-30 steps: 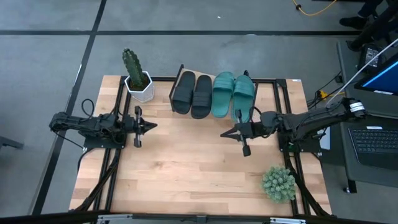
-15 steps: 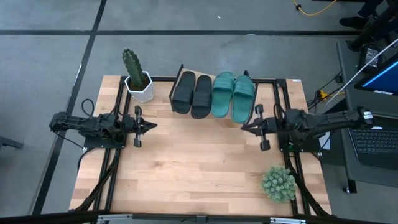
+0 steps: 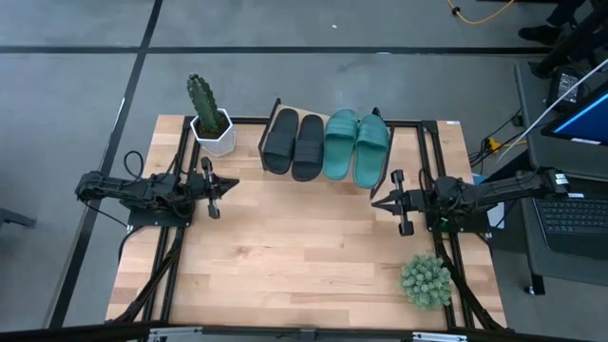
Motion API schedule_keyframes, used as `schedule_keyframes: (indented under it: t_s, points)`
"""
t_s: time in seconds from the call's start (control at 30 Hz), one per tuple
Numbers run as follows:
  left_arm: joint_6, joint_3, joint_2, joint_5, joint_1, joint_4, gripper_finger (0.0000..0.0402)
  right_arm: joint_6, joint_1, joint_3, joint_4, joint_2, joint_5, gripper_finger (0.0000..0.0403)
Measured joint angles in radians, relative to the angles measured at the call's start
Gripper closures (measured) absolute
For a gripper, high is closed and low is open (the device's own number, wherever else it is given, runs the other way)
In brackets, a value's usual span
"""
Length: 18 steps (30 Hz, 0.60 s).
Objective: Pick and place slides into the shelf
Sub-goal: Return to home position
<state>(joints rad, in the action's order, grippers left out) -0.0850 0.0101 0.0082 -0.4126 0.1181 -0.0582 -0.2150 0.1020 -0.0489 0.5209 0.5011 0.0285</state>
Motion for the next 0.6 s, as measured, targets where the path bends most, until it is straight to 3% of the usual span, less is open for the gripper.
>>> schedule_keyframes:
  t_s: [0.6]
  points:
    - [0.002, 0.000, 0.000, 0.000, 0.000, 0.000, 0.0401, 0.124, 0.000, 0.024, 0.018, 0.001, 0.000, 0.0397]
